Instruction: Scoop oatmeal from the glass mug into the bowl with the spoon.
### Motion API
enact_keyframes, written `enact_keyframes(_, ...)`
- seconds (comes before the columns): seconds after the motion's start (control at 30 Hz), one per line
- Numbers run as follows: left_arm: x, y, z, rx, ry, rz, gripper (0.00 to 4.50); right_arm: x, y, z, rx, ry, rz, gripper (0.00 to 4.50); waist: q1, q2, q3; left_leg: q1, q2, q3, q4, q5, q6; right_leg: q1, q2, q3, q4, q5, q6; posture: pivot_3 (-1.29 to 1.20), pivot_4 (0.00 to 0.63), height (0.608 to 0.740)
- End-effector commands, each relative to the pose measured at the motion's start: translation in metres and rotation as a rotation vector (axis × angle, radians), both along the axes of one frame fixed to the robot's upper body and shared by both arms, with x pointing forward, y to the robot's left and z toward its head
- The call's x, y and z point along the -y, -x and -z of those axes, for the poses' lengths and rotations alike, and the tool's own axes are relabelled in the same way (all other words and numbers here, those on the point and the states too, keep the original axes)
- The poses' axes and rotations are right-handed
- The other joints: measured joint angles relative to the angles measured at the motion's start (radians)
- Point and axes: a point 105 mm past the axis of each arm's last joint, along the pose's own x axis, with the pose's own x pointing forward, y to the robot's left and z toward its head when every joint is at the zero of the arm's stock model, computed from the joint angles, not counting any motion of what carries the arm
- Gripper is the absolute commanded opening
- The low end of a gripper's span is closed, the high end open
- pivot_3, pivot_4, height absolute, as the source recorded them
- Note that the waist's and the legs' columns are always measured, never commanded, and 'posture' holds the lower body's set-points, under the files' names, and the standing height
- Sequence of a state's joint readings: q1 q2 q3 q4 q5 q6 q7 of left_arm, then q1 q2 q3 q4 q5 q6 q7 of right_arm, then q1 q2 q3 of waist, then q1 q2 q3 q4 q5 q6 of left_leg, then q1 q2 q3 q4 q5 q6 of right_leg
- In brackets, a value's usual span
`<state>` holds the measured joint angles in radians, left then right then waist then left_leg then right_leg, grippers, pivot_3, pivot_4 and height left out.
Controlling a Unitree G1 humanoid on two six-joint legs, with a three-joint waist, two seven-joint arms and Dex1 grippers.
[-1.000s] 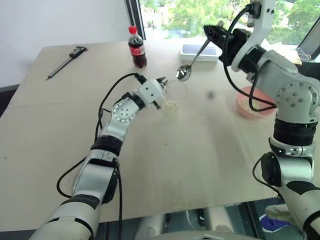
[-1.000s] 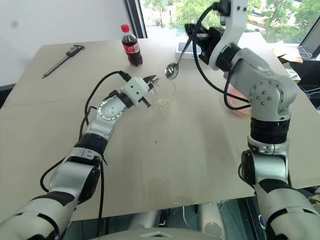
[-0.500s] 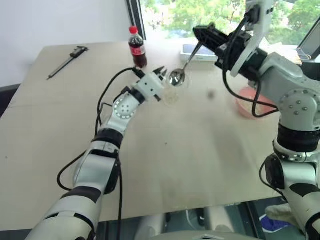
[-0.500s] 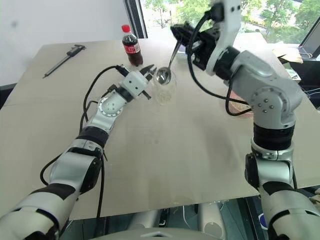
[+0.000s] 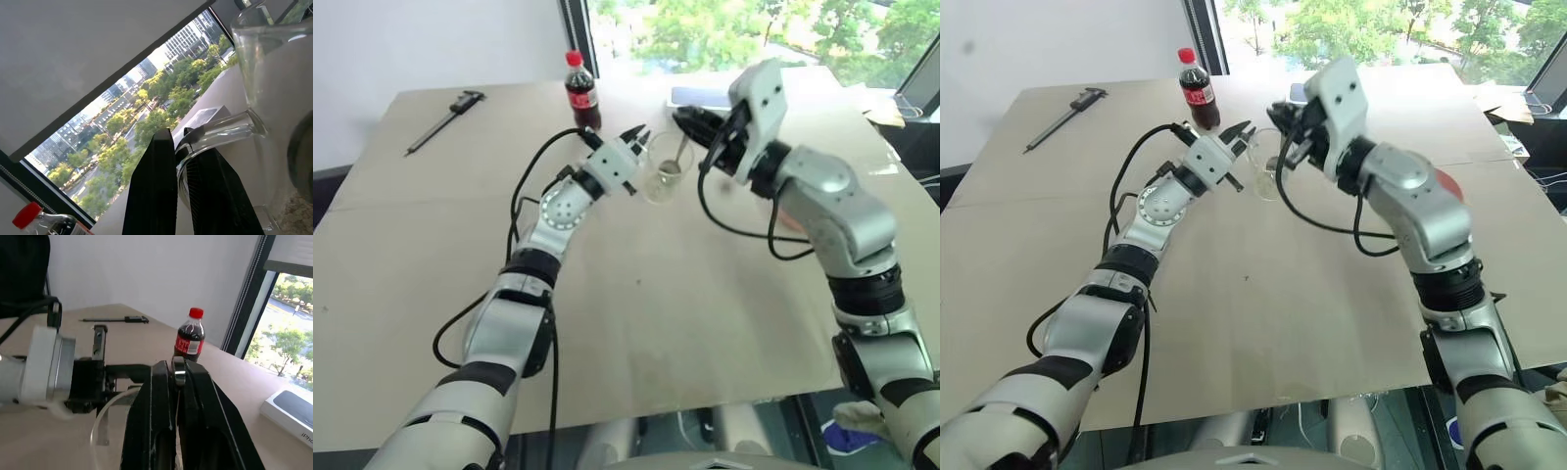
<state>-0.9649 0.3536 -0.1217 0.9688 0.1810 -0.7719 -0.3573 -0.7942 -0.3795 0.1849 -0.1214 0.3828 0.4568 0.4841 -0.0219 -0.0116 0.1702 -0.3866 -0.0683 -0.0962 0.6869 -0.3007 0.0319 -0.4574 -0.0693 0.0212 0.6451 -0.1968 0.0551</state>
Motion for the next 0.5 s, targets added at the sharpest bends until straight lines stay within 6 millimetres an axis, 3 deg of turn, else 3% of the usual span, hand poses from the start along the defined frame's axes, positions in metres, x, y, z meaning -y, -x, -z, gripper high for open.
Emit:
enact_keyframes(0.03, -0.004, 0.000, -0.028, 0.046, 0.068, 0.013, 0.01, 0.002, 0.003, -0.007, 0.086, -0.005, -0.006, 0.00, -0.003, 0.000, 0.000, 0.000, 0.000, 0.000, 0.000, 0.000, 0.000, 0.000, 0.000, 0.000, 0.000, 0.000, 0.000, 0.00, 0.150, 0.740)
enact_keyframes(0.33, -0.003, -0.001, -0.024, 0.000, 0.057, 0.038, 0.01, -0.001, 0.009, -0.017, 0.251, 0.024, -0.016, 0.00, -0.018, 0.000, 0.000, 0.000, 0.000, -0.001, 0.000, 0.000, 0.000, 0.000, 0.000, 0.000, 0.000, 0.000, 0.000, 0.00, 0.150, 0.740)
enact_keyframes(0.5, -0.001, -0.002, -0.021, -0.025, 0.063, 0.047, 0.01, 0.000, 0.009, -0.008, 0.287, 0.076, -0.028, 0.00, -0.019, 0.000, 0.000, 0.001, 0.000, 0.000, 0.000, 0.000, 0.000, 0.000, 0.000, 0.000, 0.001, 0.000, 0.000, 0.00, 0.150, 0.740)
